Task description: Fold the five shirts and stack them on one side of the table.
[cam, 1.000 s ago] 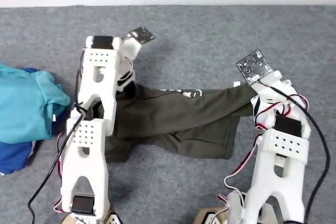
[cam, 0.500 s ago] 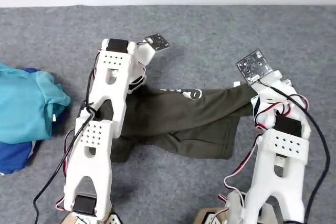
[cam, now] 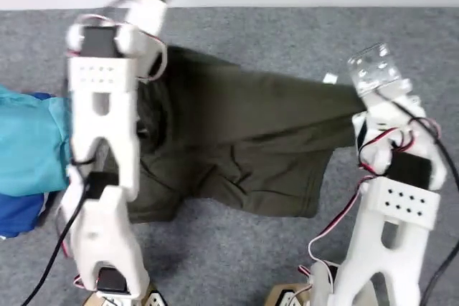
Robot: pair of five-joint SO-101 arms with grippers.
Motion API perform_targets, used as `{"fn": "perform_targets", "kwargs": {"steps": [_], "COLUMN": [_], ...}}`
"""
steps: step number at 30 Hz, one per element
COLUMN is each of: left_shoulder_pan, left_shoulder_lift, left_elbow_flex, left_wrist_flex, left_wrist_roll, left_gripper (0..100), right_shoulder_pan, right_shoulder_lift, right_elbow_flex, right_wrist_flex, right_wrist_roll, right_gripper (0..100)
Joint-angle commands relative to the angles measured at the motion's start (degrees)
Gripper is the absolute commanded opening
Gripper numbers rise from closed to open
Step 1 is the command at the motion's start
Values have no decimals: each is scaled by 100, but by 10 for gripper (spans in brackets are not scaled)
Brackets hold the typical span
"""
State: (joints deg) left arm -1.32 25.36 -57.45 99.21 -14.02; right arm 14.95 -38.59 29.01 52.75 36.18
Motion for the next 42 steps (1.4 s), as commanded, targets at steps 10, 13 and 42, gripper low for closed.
{"fn": "perform_targets", "kwargs": {"steps": [10,13,42], "left_shoulder_pan": [-343,-343,-352], "left_shoulder_lift": [-2787,-3095,-4897], "left_elbow_flex": [-233,-233,-215], "left_wrist_flex": [-2022,-2462,-607], "left_wrist_roll": [457,422,-1266], "left_gripper": [4,4,4], "right_shoulder_pan": [-734,-725,-602], "right_shoulder_lift": [-224,-215,-295], "right_elbow_flex": [-2523,-2848,-5749], "right_wrist_flex": [629,629,1631], "right_wrist_roll": [-290,-290,923], "right_gripper": [10,10,10]}}
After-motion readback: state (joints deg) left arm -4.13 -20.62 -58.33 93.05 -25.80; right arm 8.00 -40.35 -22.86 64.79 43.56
